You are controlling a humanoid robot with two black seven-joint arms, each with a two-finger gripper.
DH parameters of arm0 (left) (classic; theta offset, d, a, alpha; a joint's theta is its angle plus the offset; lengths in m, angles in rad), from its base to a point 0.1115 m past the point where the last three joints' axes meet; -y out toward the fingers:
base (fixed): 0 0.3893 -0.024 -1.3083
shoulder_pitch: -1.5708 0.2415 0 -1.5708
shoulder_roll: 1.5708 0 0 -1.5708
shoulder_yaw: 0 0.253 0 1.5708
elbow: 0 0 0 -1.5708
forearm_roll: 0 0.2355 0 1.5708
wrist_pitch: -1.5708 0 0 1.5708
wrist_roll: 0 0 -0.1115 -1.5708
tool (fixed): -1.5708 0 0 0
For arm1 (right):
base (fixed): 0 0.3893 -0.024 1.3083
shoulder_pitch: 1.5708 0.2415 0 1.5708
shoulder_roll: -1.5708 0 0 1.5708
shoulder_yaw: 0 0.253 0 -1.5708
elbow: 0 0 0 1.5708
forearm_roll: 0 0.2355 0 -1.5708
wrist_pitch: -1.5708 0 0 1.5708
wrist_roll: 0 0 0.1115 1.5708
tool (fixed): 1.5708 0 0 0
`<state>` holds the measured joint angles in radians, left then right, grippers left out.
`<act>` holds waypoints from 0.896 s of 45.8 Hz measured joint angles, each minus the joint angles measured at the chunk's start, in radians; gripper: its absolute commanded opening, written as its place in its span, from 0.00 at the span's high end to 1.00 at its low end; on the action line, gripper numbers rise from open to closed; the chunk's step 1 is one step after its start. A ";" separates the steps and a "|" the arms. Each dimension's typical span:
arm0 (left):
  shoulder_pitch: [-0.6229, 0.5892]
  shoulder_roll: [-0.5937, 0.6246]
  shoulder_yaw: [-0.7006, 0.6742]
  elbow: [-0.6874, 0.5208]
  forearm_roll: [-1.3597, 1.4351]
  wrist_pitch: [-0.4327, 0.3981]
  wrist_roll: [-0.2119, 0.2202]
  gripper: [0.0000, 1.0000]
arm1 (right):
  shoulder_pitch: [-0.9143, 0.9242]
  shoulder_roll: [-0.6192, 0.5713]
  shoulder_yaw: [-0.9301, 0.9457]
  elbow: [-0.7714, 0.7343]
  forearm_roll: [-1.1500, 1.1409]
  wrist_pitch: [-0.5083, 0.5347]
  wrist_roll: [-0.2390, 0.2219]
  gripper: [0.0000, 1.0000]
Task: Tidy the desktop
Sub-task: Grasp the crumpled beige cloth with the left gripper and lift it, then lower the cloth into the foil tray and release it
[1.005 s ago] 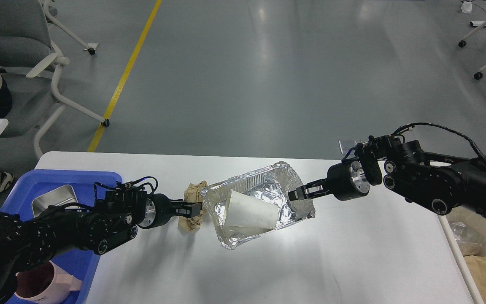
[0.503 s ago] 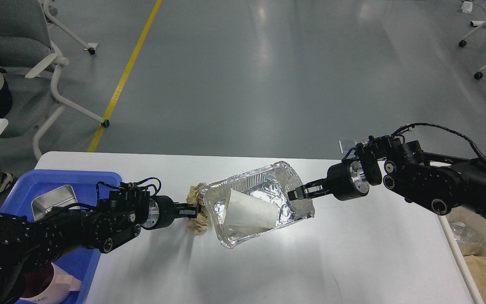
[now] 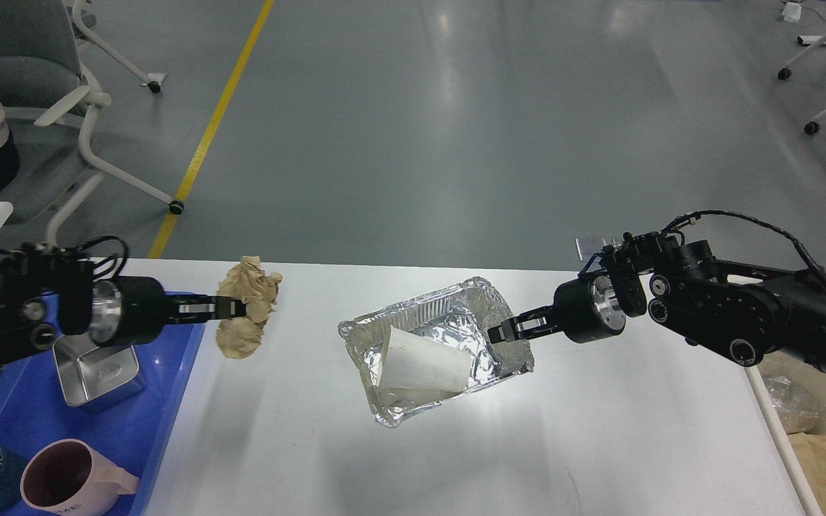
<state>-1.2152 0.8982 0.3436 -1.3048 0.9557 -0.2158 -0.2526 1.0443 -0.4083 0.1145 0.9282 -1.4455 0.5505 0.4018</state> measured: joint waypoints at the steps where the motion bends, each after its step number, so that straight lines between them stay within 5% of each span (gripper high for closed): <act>1: -0.011 0.052 0.001 -0.047 0.002 -0.005 0.000 0.98 | 0.000 0.000 0.000 0.000 0.000 0.000 0.000 1.00; 12: -0.083 0.404 -0.008 -0.280 0.019 -0.132 -0.006 0.98 | 0.003 0.012 -0.001 0.004 -0.001 0.000 0.000 1.00; 20: -0.130 0.431 -0.044 -0.322 0.022 -0.164 -0.010 0.98 | 0.011 0.026 -0.002 0.004 -0.001 0.000 0.000 1.00; 32: -0.158 0.216 -0.176 -0.317 0.006 -0.175 -0.020 0.97 | 0.013 0.025 -0.003 0.008 0.000 0.005 0.001 1.00; 41: -0.154 -0.087 -0.199 -0.122 -0.001 -0.174 -0.022 0.96 | 0.013 0.024 -0.003 0.010 0.001 0.007 0.003 1.00</act>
<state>-1.3692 0.8115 0.1448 -1.4264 0.9545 -0.3895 -0.2750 1.0570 -0.3841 0.1119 0.9379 -1.4450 0.5578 0.4052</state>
